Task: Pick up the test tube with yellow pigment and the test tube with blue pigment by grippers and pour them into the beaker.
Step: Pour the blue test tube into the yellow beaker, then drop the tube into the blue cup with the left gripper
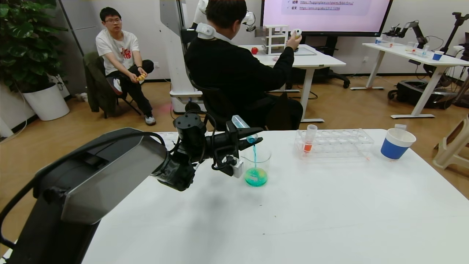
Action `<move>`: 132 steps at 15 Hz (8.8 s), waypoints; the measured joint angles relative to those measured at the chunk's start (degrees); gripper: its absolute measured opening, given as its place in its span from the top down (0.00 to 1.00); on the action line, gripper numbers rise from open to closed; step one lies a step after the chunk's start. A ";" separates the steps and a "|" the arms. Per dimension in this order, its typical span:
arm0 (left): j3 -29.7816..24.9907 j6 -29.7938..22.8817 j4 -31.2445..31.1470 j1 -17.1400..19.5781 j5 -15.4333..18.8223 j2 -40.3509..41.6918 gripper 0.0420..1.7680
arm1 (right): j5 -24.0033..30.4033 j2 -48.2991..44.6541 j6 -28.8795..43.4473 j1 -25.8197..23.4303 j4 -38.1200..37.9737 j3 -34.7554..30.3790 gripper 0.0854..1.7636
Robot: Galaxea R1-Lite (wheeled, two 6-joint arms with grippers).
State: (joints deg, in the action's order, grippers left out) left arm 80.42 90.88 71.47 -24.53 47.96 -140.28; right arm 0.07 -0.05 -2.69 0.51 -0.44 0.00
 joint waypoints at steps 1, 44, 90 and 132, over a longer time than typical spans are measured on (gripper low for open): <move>-0.27 1.01 0.00 0.00 0.02 0.00 0.71 | 0.00 0.00 -0.02 0.00 0.00 0.00 0.02; -1.76 -93.31 -29.94 26.72 -73.12 25.31 0.71 | 0.00 0.00 -0.02 0.00 0.02 0.00 0.02; -6.85 -91.28 -11.74 28.95 -71.27 11.69 0.02 | 0.00 0.00 -0.02 0.00 0.00 0.00 0.02; -76.37 -86.75 -70.66 24.26 -47.41 140.12 0.02 | 0.00 0.00 -0.06 0.00 0.00 0.00 0.02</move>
State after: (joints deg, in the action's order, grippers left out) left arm 4.05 4.13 0.82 -0.27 0.55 -0.16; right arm 0.07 -0.05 -2.76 0.51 -0.44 0.00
